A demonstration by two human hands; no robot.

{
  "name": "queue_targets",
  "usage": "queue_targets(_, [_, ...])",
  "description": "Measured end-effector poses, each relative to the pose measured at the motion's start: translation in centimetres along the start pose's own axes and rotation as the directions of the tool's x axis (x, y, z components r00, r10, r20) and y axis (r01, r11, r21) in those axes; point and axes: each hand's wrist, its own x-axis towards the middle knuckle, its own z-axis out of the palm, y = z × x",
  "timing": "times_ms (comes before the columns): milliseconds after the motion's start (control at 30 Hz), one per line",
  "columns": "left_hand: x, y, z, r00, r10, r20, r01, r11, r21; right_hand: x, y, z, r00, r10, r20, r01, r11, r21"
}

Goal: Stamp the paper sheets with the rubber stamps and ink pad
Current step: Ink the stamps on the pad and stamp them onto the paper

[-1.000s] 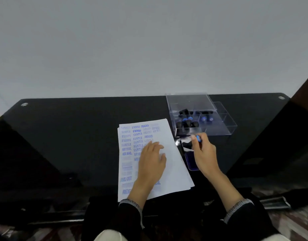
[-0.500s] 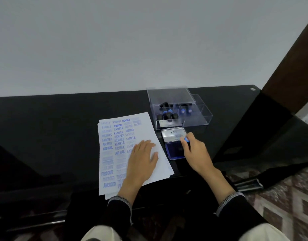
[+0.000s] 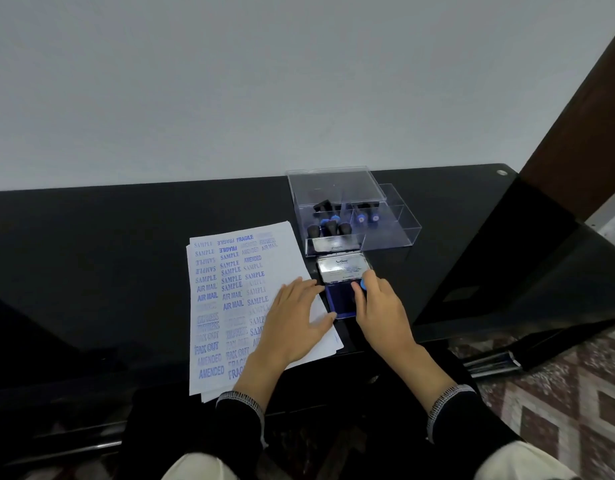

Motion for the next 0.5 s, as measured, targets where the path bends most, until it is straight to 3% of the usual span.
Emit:
queue_targets(100, [0.05, -0.07, 0.36, 1.0, 0.015, -0.017, -0.014, 0.999, 0.037, 0.04, 0.33, 0.08, 0.999, 0.049, 0.025, -0.051, 0.993, 0.105])
queue_targets(267, [-0.02, -0.26, 0.48, 0.999, 0.026, -0.046, -0.025, 0.999, 0.037, -0.14, 0.11, 0.28, 0.999, -0.036, -0.028, 0.036, 0.999, -0.004])
queue_targets(433, [-0.03, -0.07, 0.43, 0.999, 0.025, -0.044, -0.023, 0.999, 0.042, -0.2, 0.2, 0.39, 0.999, 0.021, -0.032, -0.018, 0.996, 0.092])
queue_targets(500, [-0.02, -0.06, 0.43, 0.999, 0.026, -0.043, -0.024, 0.999, 0.046, -0.26, -0.08, 0.32, 0.998, -0.019, -0.062, 0.021, 0.999, 0.038])
